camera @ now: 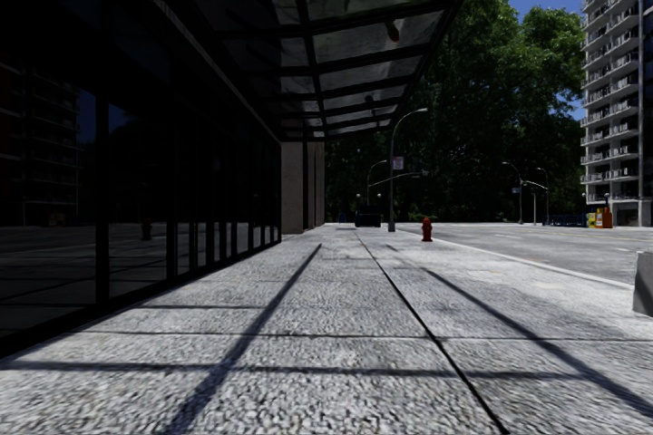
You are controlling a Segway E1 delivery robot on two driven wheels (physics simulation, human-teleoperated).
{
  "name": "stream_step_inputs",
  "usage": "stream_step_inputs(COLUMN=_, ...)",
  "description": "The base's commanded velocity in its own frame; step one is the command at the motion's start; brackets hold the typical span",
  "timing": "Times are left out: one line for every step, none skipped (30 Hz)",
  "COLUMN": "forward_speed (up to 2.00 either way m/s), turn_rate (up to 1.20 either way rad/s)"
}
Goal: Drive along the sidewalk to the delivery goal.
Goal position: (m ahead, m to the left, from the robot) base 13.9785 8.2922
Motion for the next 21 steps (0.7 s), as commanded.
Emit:
stream_step_inputs(forward_speed=2.00, turn_rate=0.00)
stream_step_inputs(forward_speed=2.00, turn_rate=0.00)
stream_step_inputs(forward_speed=2.00, turn_rate=0.00)
stream_step_inputs(forward_speed=2.00, turn_rate=0.00)
stream_step_inputs(forward_speed=2.00, turn_rate=0.00)
stream_step_inputs(forward_speed=2.00, turn_rate=0.00)
stream_step_inputs(forward_speed=2.00, turn_rate=0.00)
stream_step_inputs(forward_speed=2.00, turn_rate=0.00)
stream_step_inputs(forward_speed=2.00, turn_rate=0.00)
stream_step_inputs(forward_speed=2.00, turn_rate=0.00)
stream_step_inputs(forward_speed=2.00, turn_rate=0.00)
stream_step_inputs(forward_speed=2.00, turn_rate=0.00)
stream_step_inputs(forward_speed=2.00, turn_rate=0.00)
stream_step_inputs(forward_speed=2.00, turn_rate=0.00)
stream_step_inputs(forward_speed=2.00, turn_rate=0.00)
stream_step_inputs(forward_speed=2.00, turn_rate=0.00)
stream_step_inputs(forward_speed=2.00, turn_rate=0.00)
stream_step_inputs(forward_speed=2.00, turn_rate=0.00)
stream_step_inputs(forward_speed=2.00, turn_rate=0.00)
stream_step_inputs(forward_speed=2.00, turn_rate=0.00)
stream_step_inputs(forward_speed=2.00, turn_rate=0.00)
